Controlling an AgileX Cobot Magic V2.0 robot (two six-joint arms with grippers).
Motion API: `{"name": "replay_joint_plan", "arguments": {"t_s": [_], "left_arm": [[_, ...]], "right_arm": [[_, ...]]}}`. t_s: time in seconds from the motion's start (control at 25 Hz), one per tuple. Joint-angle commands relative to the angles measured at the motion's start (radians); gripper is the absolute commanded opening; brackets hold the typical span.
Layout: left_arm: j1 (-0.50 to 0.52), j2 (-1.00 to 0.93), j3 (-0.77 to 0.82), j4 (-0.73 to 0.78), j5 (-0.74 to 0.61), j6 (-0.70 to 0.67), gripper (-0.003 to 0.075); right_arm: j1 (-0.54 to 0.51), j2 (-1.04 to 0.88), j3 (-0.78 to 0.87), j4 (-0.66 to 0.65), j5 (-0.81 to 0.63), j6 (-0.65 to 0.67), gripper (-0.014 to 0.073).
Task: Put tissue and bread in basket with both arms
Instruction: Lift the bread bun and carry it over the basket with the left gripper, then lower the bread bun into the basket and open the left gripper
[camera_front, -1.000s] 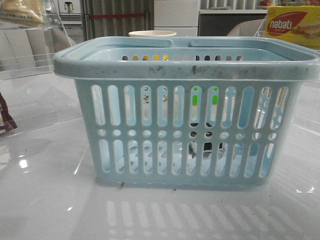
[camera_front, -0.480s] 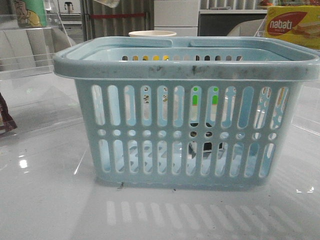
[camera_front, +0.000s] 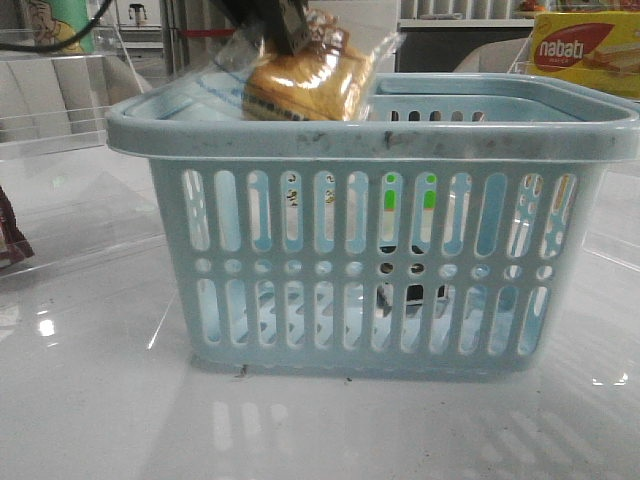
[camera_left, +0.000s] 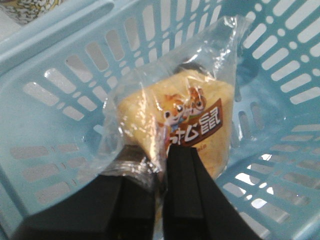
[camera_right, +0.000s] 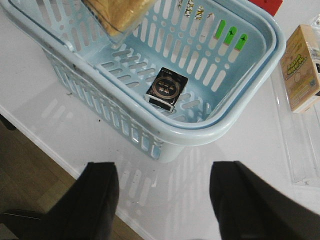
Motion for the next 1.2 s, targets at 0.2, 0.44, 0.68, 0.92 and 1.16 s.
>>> {"name": "replay_joint_plan", "arguments": {"t_s": [0.2, 0.44, 0.68, 0.92, 1.16], "left_arm": [[-0.007, -0.019, -0.027, -0.01, -0.082, 0.001, 0.037], [-0.007, -0.033, -0.047, -0.01, 0.001, 0.001, 0.0496], [-0.007, -0.159, -0.07, -0.004, 0.056, 0.001, 0.0496], [-0.017, -0.379, 0.045, -0.017, 0.006, 0.019, 0.0496], [-0.021, -0.639, 0.307, -0.017, -0.057, 0.026, 0.0496]], "right_arm": [[0.002, -0.001, -0.025, 0.003, -0.072, -0.005, 0.051], [0.002, -0.001, -0.025, 0.003, -0.072, -0.005, 0.051], [0.002, -0.001, -0.025, 0.003, -0.072, -0.005, 0.051], [0.002, -0.001, -0.025, 0.003, -0.072, -0.005, 0.051], [0.002, -0.001, -0.025, 0.003, -0.072, -0.005, 0.051]]}}
